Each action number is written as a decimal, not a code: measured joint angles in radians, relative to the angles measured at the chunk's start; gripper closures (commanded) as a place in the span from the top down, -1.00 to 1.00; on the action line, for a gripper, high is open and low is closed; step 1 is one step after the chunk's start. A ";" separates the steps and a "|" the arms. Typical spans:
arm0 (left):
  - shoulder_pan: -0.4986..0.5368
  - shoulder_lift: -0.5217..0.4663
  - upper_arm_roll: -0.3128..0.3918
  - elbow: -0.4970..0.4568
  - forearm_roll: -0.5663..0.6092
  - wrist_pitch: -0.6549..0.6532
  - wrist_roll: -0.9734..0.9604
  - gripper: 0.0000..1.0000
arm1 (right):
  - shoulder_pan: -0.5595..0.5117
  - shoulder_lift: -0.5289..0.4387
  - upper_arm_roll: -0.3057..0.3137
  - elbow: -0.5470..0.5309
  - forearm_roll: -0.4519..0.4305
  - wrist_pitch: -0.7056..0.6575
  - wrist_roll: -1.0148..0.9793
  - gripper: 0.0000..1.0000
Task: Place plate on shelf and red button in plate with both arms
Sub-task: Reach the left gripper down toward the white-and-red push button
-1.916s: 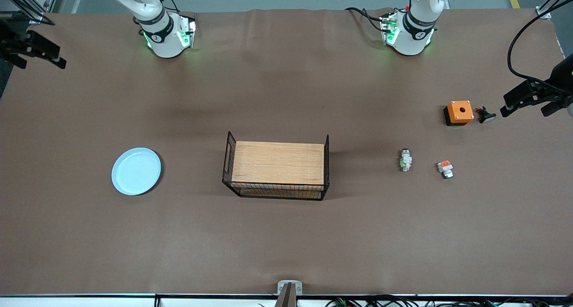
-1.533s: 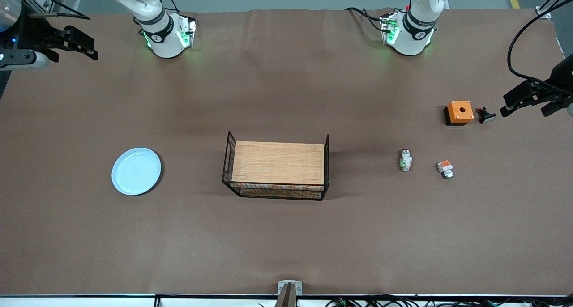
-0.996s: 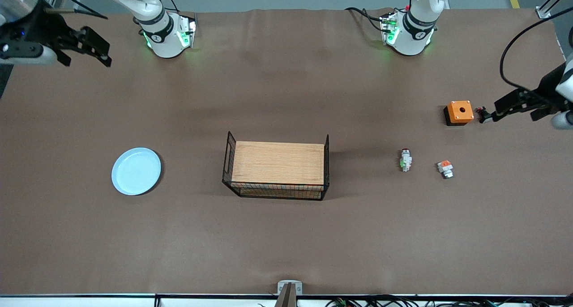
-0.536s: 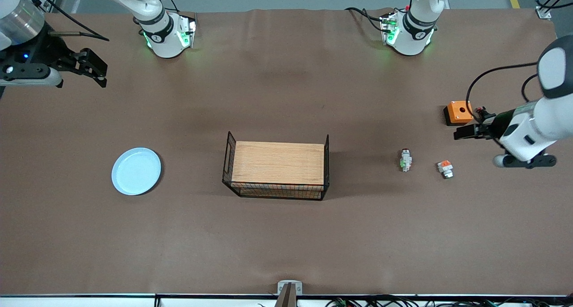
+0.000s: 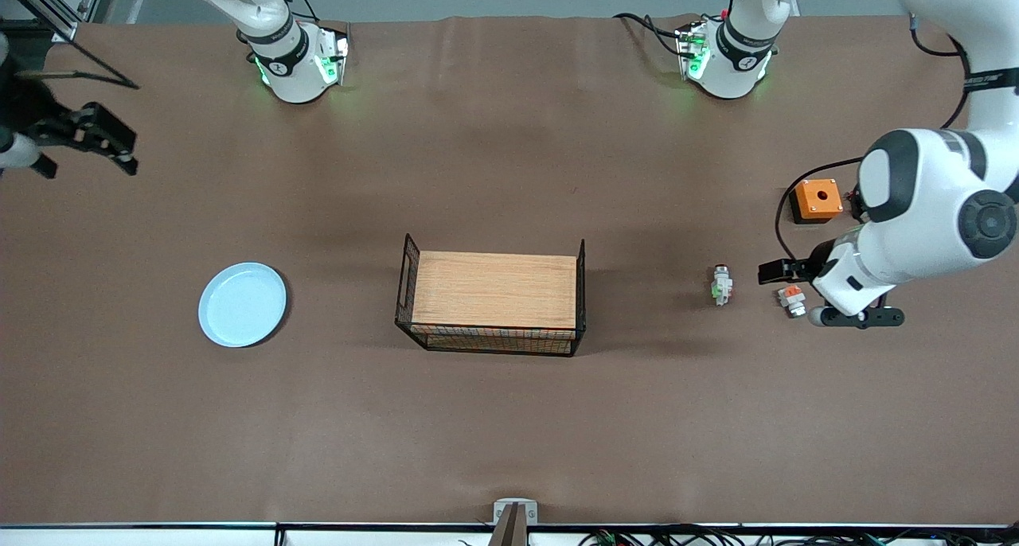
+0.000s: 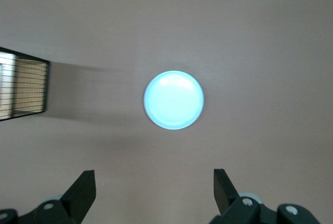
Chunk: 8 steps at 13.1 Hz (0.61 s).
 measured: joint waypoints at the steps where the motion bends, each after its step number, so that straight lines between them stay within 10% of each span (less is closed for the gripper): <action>1: -0.009 0.006 0.000 -0.026 0.000 0.043 0.000 0.99 | -0.032 0.011 -0.001 0.000 0.002 0.002 -0.040 1.00; 8: -0.057 0.117 -0.003 -0.161 0.088 0.379 0.002 0.99 | -0.114 0.031 -0.003 -0.009 0.083 -0.004 -0.096 1.00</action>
